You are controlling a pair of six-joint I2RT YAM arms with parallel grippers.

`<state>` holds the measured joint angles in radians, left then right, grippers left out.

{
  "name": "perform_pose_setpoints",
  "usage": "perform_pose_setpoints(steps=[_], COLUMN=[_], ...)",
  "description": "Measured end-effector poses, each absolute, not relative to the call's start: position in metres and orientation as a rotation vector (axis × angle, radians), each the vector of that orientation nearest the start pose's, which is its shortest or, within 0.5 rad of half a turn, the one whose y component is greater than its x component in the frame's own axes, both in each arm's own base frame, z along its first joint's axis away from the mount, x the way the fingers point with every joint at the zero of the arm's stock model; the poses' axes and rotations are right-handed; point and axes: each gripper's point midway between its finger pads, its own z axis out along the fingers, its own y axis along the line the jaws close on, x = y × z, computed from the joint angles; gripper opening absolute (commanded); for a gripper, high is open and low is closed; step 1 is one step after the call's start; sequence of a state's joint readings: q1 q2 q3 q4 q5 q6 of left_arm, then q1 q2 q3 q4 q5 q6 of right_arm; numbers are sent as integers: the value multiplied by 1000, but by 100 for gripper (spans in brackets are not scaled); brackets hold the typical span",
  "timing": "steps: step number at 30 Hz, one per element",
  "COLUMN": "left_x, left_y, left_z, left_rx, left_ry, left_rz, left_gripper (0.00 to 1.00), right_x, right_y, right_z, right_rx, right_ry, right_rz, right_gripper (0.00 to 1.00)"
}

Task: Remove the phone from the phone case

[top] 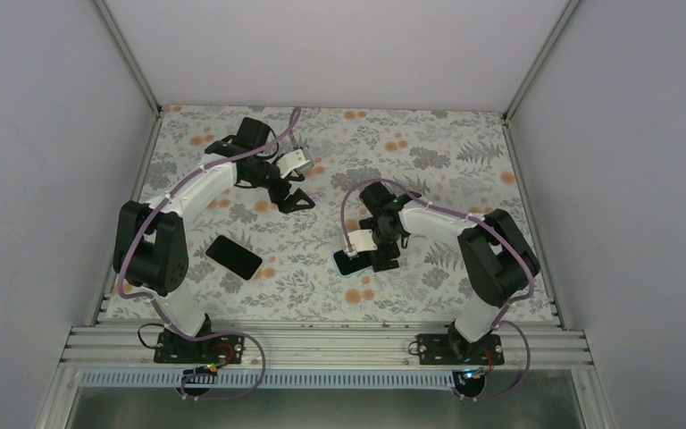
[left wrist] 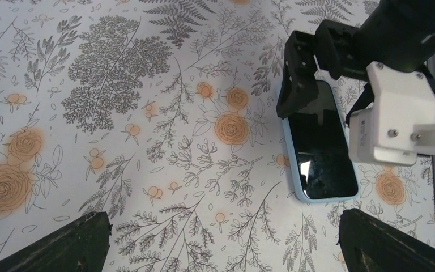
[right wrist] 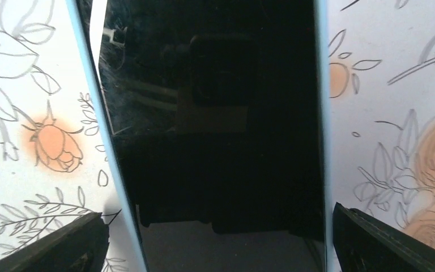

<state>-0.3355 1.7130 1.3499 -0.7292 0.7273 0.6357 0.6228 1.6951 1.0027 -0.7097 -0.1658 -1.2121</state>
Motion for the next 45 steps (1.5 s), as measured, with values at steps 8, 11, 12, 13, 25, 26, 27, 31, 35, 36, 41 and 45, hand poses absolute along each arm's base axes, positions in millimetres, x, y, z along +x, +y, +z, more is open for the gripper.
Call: perform_pose_setpoints(steps=[8,11,12,13,25,26,27,31,35,36,41,45], left_x=[340,339,339,339,331,331,331,331,330,330,331,336], left_y=[-240,-240,-240,-240,-241,-242,-242,-245,-247,-248,-252,-257], left_z=[158,156,156,156,150,150,151,154,149,145,125,111], left_rx=[1332,1325,1324,1324,1299,1297,1295,1285,1276,1274,1205,1109], left_ry=[2053,2060,2061,2060,2067,2066,2064,2045,2050,2057,2127,2178], left_rz=[-849,-857,-858,-858,-927,-935,-940,-972,-1023,-1039,-1161,-1304], left_gripper=[100,100,100,100,100,100,100,100,100,100,100,100], right_x=[246,248,248,248,251,252,253,262,267,268,275,285], right_y=[210,211,212,212,217,218,219,222,218,217,220,226], right_z=[16,15,15,15,20,23,28,48,51,51,54,58], right_rx=[-2370,-2367,-2373,-2377,-2255,-2236,-2211,-2105,-2043,-2031,-1961,-1895], right_ry=[1766,1783,1785,1790,1865,1867,1865,1865,1910,1922,1955,1960], right_rz=[109,106,109,109,121,129,140,176,218,225,231,220], right_gripper=[92,76,73,72,67,67,67,68,68,68,69,69])
